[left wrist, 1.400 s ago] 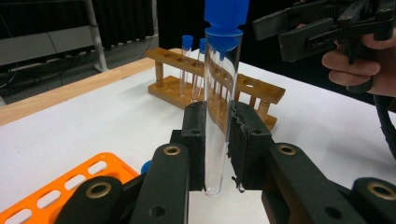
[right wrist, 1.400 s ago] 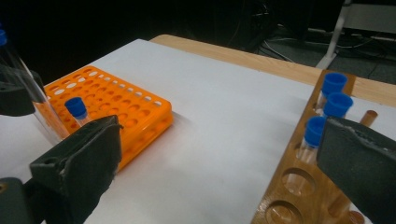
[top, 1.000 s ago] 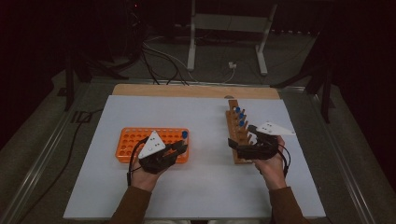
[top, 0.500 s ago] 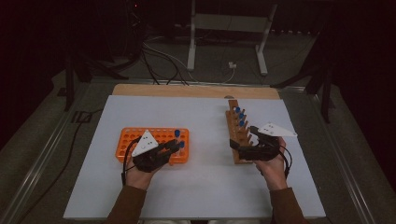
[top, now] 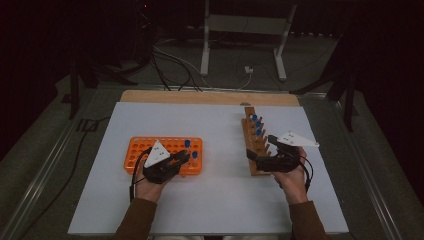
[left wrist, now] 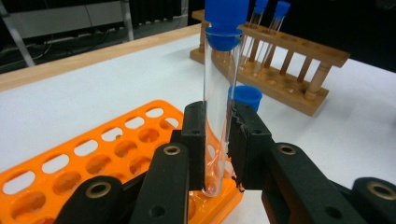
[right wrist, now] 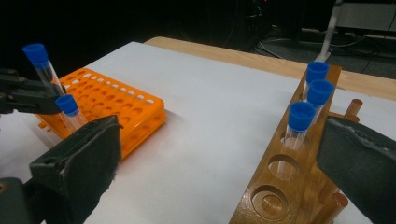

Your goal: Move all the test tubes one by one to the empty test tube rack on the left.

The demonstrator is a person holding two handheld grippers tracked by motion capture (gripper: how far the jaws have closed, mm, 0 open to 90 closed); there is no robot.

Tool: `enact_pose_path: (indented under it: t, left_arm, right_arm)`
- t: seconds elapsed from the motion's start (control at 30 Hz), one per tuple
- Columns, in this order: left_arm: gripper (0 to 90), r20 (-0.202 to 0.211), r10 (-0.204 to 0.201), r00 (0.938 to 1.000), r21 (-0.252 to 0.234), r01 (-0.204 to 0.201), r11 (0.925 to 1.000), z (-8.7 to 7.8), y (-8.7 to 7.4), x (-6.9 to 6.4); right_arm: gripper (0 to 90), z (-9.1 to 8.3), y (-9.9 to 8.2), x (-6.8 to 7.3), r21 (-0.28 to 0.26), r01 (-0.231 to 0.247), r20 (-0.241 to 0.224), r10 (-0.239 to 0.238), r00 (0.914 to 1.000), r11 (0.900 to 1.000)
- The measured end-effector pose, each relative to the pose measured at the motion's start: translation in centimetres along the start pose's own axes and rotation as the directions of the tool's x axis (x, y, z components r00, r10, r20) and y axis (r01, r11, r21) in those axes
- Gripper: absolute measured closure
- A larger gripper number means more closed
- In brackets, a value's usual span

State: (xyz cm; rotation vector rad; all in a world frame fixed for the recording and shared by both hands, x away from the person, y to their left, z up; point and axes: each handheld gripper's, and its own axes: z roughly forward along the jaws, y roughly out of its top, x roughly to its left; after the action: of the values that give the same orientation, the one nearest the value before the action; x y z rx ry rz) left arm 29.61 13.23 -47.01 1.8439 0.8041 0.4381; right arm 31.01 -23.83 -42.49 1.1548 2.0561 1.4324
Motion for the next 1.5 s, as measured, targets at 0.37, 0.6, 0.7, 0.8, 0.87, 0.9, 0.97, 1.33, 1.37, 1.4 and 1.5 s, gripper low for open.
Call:
enact_pose_path:
  t: [0.37, 0.6, 0.7, 0.8, 0.87, 0.9, 0.97, 1.33, 1.37, 1.4, 1.5]
  left_arm:
    - [77.8, -0.02, 0.022, 0.9996, 0.076, -0.02, 0.9969, 1.1, -1.1, 0.0]
    - [77.8, -0.032, 0.045, 0.9985, 0.125, -0.041, 0.9913, 1.6, -1.6, -0.2]
    - [77.8, -0.036, 0.063, 0.9973, 0.138, -0.058, 0.9888, 1.7, -1.6, -0.4]
    - [77.9, -0.037, 0.071, 0.9968, 0.152, -0.064, 0.9862, 1.8, -1.7, -0.5]
    - [77.9, -0.038, 0.073, 0.9966, 0.164, -0.066, 0.9842, 1.9, -1.9, -0.5]
    - [78.0, -0.038, 0.07, 0.9968, 0.163, -0.063, 0.9845, 1.9, -1.9, -0.5]
    - [77.9, -0.036, 0.066, 0.9972, 0.163, -0.059, 0.9848, 1.9, -1.9, -0.4]
    - [77.0, -0.022, 0.041, 0.9989, 0.161, -0.037, 0.9862, 1.8, -1.9, -0.2]
    - [76.0, -0.022, 0.038, 0.999, 0.161, -0.034, 0.9863, 1.8, -1.9, -0.2]
    - [74.7, -0.023, 0.038, 0.999, 0.163, -0.034, 0.9861, 1.7, -1.9, -0.2]
    - [72.0, -0.024, 0.03, 0.9992, 0.162, -0.026, 0.9864, 1.6, -1.9, 0.0]
  right_arm:
    - [0.2, 0.1, -0.1, 0.1, 0.004, 0.004, -0.007, -0.004, 1.0, 1.0]
    - [0.2, -0.1, -0.1, 0.1, 0.0, 0.001, -0.013, -0.001, 0.9999, 1.0]
    - [0.2, -0.1, -0.1, 0.1, 0.001, 0.003, -0.014, -0.003, 0.9999, 1.0]
    - [0.2, 0.0, -0.2, 0.1, 0.002, 0.004, -0.014, -0.004, 0.9999, 1.0]
    - [0.2, 0.0, -0.2, 0.1, 0.003, 0.002, -0.016, -0.002, 0.9999, 1.0]
    - [0.2, 0.0, -0.2, 0.1, 0.005, 0.002, -0.017, -0.002, 0.9999, 1.0]
    - [0.2, 0.0, -0.2, 0.1, 0.006, 0.002, -0.017, -0.001, 0.9999, 1.0]
    - [0.2, 0.2, -0.4, 0.1, 0.011, 0.002, -0.021, -0.002, 0.9998, 0.9999]
    - [0.2, 0.2, -0.4, 0.1, 0.01, 0.0, -0.022, 0.0, 0.9998, 0.9999]
    - [0.2, 0.2, -0.4, 0.1, 0.01, 0.0, -0.022, 0.0, 0.9998, 1.0]
    - [0.2, 0.1, -0.4, 0.0, 0.01, -0.003, -0.023, 0.003, 0.9997, 0.9999]
